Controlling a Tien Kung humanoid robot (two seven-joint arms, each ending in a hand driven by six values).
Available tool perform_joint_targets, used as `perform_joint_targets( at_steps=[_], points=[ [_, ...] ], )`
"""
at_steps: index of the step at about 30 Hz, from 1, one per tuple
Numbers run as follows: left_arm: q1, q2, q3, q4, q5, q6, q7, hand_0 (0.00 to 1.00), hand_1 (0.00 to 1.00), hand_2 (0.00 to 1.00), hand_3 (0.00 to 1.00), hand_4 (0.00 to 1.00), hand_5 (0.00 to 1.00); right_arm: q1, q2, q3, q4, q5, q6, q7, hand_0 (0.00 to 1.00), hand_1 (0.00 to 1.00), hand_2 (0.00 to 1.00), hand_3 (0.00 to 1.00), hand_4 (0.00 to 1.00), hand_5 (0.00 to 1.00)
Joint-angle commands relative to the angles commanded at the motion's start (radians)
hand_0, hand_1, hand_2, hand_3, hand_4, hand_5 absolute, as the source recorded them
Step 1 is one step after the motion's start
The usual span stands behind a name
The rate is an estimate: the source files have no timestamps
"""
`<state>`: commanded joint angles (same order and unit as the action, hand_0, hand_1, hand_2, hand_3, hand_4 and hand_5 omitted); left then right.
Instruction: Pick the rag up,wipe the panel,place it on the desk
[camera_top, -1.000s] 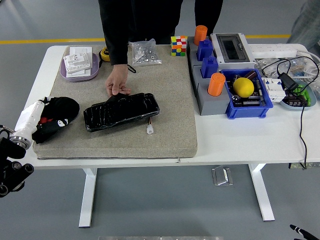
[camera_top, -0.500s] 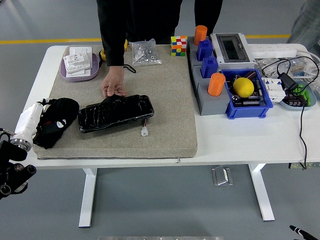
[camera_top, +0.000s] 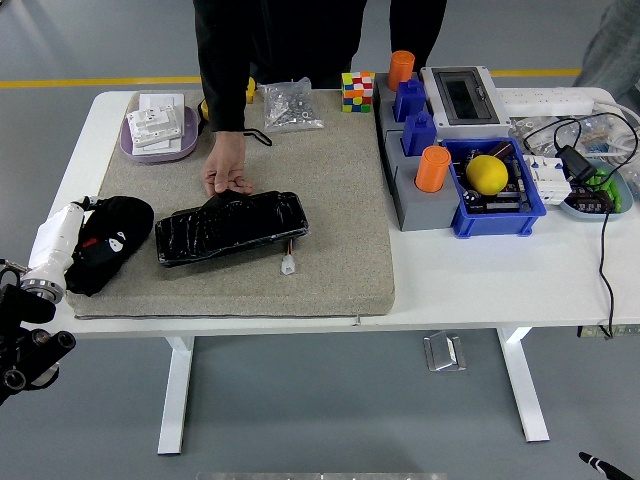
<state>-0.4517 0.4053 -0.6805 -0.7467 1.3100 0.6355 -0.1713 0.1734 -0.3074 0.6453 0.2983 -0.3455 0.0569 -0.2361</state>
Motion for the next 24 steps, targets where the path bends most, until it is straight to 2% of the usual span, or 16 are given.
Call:
perform_joint_targets(
  at_steps=[3, 4, 15, 16, 20, 24],
  points=[
    [0.000, -0.001, 0.000, 0.006, -0.005, 0.008, -0.004, 0.222, 0.133, 0.683, 0.670, 0.531, 0.115, 0.000, -0.001, 0.003, 0.000, -0.001, 0.000, 0.000, 0.782, 0.640, 0.715, 0.631, 0.998, 0.554],
    [0.000, -0.001, 0.003, 0.007, -0.002, 0.010, -0.005, 0.207, 0.086, 0.654, 0.652, 0.506, 0.078, -0.001, -0.001, 0.004, 0.000, -0.001, -0.001, 0.000, 0.780, 0.640, 0.715, 0.631, 0.998, 0.553],
    [-0.001, 0.000, -0.014, 0.001, 0.020, 0.010, -0.004, 0.195, 0.062, 0.631, 0.648, 0.484, 0.051, 0.001, 0.001, 0.010, 0.000, -0.002, 0.000, 0.002, 0.780, 0.640, 0.715, 0.631, 0.998, 0.553],
    [-0.001, 0.000, -0.017, -0.001, 0.023, 0.010, -0.003, 0.195, 0.057, 0.627, 0.648, 0.454, 0.019, 0.001, 0.001, 0.010, -0.001, -0.002, 0.000, 0.002, 0.781, 0.640, 0.715, 0.631, 0.998, 0.553],
    [0.003, 0.006, -0.040, -0.030, 0.059, 0.010, 0.013, 0.195, 0.057, 0.627, 0.648, 0.454, 0.019, 0.003, -0.001, 0.012, -0.001, -0.003, 0.001, 0.003, 0.781, 0.640, 0.715, 0.631, 0.998, 0.553],
    [0.027, 0.022, -0.088, -0.096, 0.125, 0.009, 0.051, 0.196, 0.059, 0.629, 0.646, 0.453, 0.027, 0.003, -0.002, 0.015, -0.001, -0.004, 0.002, 0.003, 0.781, 0.641, 0.715, 0.632, 0.998, 0.553]
  ],
)
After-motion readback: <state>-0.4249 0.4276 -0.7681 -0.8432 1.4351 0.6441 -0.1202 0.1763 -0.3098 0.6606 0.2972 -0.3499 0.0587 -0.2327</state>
